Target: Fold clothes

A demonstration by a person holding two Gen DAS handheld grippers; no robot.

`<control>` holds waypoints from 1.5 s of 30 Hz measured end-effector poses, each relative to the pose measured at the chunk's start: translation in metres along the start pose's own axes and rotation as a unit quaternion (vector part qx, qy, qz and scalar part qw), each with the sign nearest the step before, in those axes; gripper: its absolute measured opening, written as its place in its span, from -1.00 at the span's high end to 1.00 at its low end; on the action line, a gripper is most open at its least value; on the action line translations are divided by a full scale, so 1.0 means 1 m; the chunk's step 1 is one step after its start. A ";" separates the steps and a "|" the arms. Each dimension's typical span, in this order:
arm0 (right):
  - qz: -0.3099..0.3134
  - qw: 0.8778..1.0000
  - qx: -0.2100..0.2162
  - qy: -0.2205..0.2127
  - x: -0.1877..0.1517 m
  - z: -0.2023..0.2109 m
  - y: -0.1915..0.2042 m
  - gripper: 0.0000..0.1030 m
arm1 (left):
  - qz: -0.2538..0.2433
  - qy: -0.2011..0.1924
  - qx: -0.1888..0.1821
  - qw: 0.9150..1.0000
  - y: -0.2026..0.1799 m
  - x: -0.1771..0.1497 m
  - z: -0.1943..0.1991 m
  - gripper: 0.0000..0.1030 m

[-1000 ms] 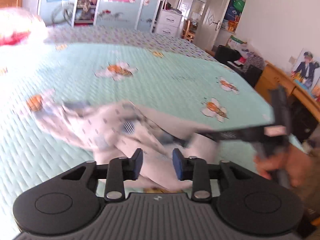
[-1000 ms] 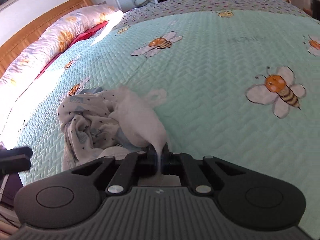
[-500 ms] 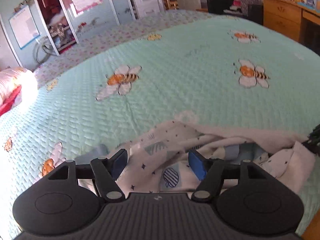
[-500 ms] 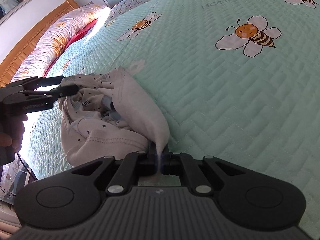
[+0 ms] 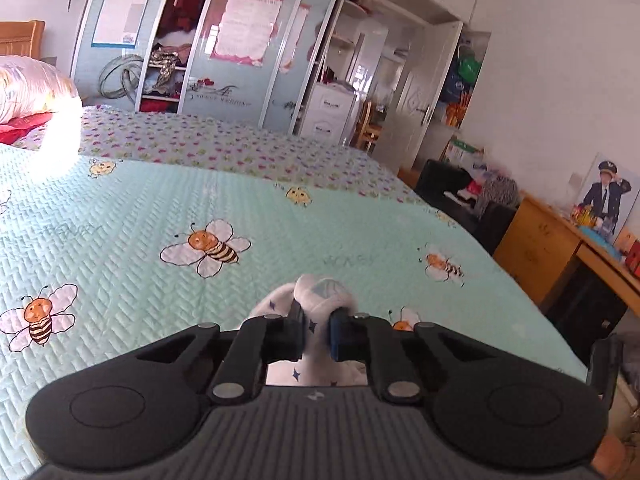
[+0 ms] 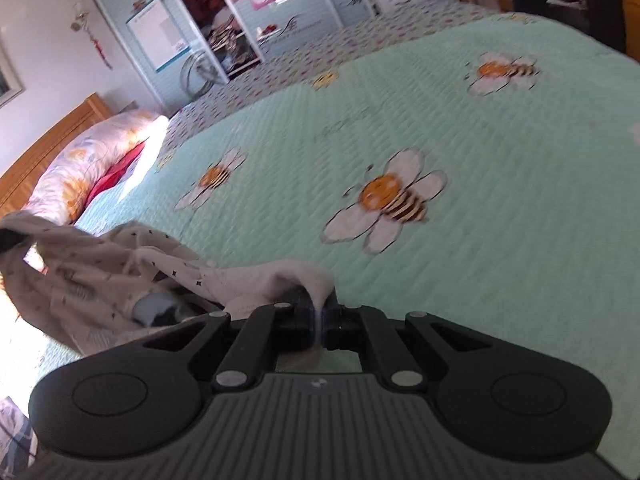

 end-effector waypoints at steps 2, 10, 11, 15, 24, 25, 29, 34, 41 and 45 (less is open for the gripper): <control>-0.002 1.000 -0.022 0.004 0.000 0.005 -0.023 0.95 | 0.003 0.014 0.006 1.000 -0.002 -0.016 0.005 0.78; -0.069 0.996 -0.056 0.027 -0.039 0.017 -0.076 0.65 | 0.074 0.104 0.047 0.991 0.030 -0.105 0.004 0.78; -0.055 0.997 -0.053 0.007 -0.032 0.024 -0.068 0.63 | 0.073 0.104 0.051 0.991 0.034 -0.109 0.006 0.78; 0.009 0.997 -0.026 -0.068 -0.003 0.046 -0.033 0.31 | 0.082 0.079 0.065 0.991 0.046 -0.096 0.010 0.78; 0.163 0.987 -0.001 -0.009 -0.016 -0.018 0.034 0.09 | 0.065 0.074 0.105 0.990 0.062 -0.090 0.003 0.78; 0.194 0.981 -0.011 -0.011 -0.017 -0.024 0.037 0.09 | 0.064 0.075 0.107 0.989 0.064 -0.091 0.002 0.78; 0.226 0.974 -0.019 0.007 -0.022 -0.037 0.035 0.09 | 0.059 0.083 0.114 0.988 0.066 -0.093 -0.003 0.78; 0.204 0.978 -0.044 0.022 -0.013 -0.047 0.019 0.27 | 0.048 0.095 0.125 0.986 0.066 -0.097 -0.011 0.78; 0.029 0.993 -0.109 0.019 0.008 -0.037 -0.062 0.26 | 0.029 0.123 0.171 0.977 0.072 -0.103 -0.019 0.46; -0.010 0.999 -0.048 -0.001 -0.001 -0.006 -0.051 0.01 | 0.041 0.111 0.234 0.965 0.087 -0.094 -0.009 -0.16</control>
Point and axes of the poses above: each gripper's, at about its wrist camera, not at the fingertips, and z roughly against the way its jaws point, y to its left, x to its top, the point moved 10 cm from there along -z, roughly the way its jaws point, and after that the axes turned 3 degrees about z, right-handed, at the moved point
